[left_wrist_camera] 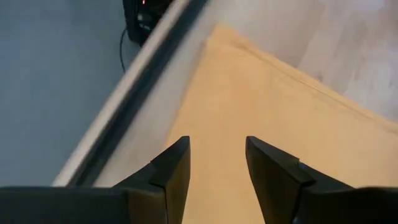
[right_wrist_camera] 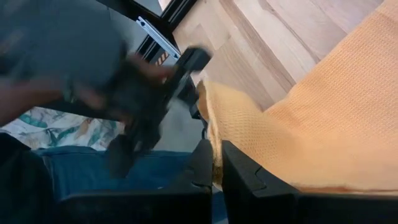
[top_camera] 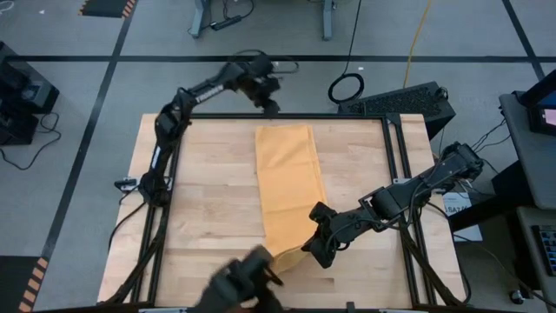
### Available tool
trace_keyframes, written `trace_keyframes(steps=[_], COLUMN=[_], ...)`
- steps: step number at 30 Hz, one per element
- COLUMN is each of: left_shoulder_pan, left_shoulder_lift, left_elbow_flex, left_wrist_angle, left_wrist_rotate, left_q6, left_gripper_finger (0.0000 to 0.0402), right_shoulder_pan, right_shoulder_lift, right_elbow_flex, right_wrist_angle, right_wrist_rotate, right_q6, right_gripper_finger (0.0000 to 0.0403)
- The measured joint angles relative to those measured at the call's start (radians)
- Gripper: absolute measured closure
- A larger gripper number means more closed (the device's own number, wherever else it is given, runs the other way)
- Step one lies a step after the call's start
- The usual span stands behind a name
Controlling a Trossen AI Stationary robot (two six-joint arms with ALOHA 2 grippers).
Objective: Roll towel
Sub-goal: Roll the yellow towel
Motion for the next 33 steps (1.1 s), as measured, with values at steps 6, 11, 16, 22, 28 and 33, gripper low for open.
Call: trace_keyframes(steps=[6, 11, 16, 22, 28, 33], left_shoulder_pan=[0.130, 0.155, 0.135, 0.108, 0.099, 0.094], left_shoulder_lift=[0.081, 0.125, 0.128, 0.129, 0.129, 0.129], left_elbow_flex=[-0.043, -0.043, -0.042, -0.046, -0.110, -0.149], left_wrist_angle=[-0.057, -0.213, -0.232, -0.222, -0.182, -0.138], left_wrist_rotate=[0.083, 0.130, 0.073, -0.038, -0.037, -0.035], left_q6=[-0.007, 0.026, -0.013, -0.130, -0.159, -0.149], left_gripper_finger=[0.0242, 0.0235, 0.0203, 0.0166, 0.0146, 0.0159], right_shoulder_pan=[0.000, 0.000, 0.000, 0.000, 0.000, 0.000], right_shoulder_lift=[0.000, 0.000, 0.000, 0.000, 0.000, 0.000], right_elbow_flex=[0.000, 0.000, 0.000, 0.000, 0.000, 0.000], right_wrist_angle=[-0.005, -0.004, -0.003, -0.003, -0.003, -0.003], right_wrist_rotate=[0.000, 0.000, -0.001, -0.005, -0.004, -0.003], right_q6=[-0.004, -0.003, -0.001, 0.008, 0.022, 0.023], right_gripper_finger=[0.0399, 0.0399, 0.0399, 0.0399, 0.0399, 0.0399])
